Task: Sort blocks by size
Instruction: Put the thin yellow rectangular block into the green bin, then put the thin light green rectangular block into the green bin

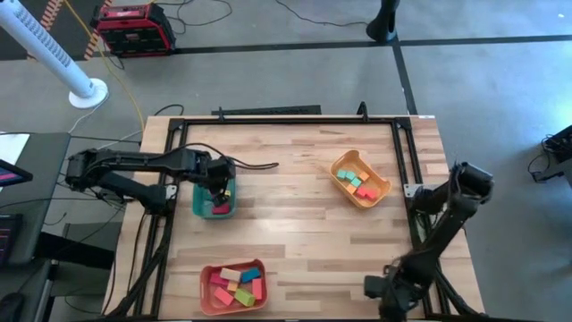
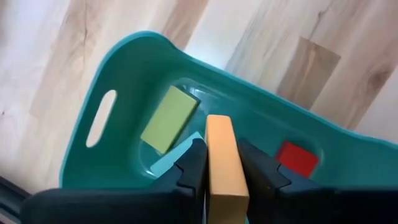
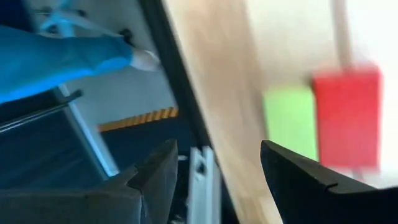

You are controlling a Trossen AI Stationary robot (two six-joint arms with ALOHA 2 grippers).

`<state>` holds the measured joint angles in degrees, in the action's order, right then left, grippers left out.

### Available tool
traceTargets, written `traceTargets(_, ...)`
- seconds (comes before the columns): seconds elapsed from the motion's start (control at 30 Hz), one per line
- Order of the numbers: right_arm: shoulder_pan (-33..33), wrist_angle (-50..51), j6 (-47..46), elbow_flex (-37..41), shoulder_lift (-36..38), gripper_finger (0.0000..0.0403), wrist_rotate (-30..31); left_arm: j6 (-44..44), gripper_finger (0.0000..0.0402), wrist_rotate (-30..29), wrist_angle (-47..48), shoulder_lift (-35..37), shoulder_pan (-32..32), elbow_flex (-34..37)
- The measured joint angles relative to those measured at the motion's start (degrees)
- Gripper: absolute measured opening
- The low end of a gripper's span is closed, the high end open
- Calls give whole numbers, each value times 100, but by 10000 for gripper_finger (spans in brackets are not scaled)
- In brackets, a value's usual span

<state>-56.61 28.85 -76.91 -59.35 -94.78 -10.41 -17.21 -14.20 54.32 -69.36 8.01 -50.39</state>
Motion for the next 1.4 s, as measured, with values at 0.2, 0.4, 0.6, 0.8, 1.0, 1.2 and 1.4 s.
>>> traceTargets(0.2,-670,548,-913,0,0,256,350,9,88,-1,-6,0,122,0)
traceTargets(0.4,-986,563,-1296,0,0,256,961,74,108,-2,-142,0,184,0)
traceTargets(0.6,-958,557,-1155,0,-1,256,1434,50,134,-3,-352,0,184,0)
traceTargets(0.8,-890,517,-961,0,-2,256,1630,-96,152,-4,-406,0,184,0)
traceTargets(1.0,-922,483,-870,35,-9,256,1984,-177,153,90,-406,0,184,0)
traceTargets(1.2,-915,133,-900,257,-17,256,1988,-213,153,183,-404,1,184,0)
traceTargets(1.4,-885,174,-831,344,-17,256,1977,-214,153,276,-406,2,181,-2)
